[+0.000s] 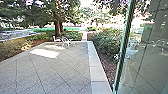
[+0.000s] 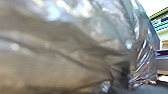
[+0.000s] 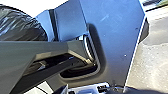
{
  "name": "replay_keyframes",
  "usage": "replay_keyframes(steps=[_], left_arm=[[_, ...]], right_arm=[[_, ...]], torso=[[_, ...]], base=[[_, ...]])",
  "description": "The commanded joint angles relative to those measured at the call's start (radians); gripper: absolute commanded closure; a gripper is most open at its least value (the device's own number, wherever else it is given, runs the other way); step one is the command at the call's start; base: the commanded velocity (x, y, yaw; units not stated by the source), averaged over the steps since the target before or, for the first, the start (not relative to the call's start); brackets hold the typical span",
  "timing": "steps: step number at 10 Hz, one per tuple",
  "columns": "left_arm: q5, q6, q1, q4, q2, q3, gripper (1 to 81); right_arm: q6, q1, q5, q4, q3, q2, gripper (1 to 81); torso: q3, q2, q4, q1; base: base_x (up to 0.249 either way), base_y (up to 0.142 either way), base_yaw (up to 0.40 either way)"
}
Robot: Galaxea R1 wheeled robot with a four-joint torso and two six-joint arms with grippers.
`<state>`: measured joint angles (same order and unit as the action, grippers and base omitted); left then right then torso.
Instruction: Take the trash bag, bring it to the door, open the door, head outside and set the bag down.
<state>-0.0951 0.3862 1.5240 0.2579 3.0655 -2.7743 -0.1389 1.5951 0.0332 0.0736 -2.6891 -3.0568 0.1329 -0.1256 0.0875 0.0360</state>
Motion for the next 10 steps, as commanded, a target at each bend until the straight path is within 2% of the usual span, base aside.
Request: replay_keyframes(steps=[1, 10], left_arm=[[0.057, 0.000, -0.051, -0.008, -0.008, 0.001, 81.1], [0.058, 0.000, -0.049, -0.008, -0.007, 0.001, 81.1]], right_arm=[[0.004, -0.043, -0.055, -0.008, 0.016, -0.027, 1.0], [0.004, -0.040, -0.055, -0.008, 0.016, -0.027, 1.0]], torso=[[0.000, 0.000, 0.000, 0.000], [0.000, 0.000, 0.000, 0.000]], base=[[0.115, 0.000, 0.000], [0.119, 0.000, 0.000]])
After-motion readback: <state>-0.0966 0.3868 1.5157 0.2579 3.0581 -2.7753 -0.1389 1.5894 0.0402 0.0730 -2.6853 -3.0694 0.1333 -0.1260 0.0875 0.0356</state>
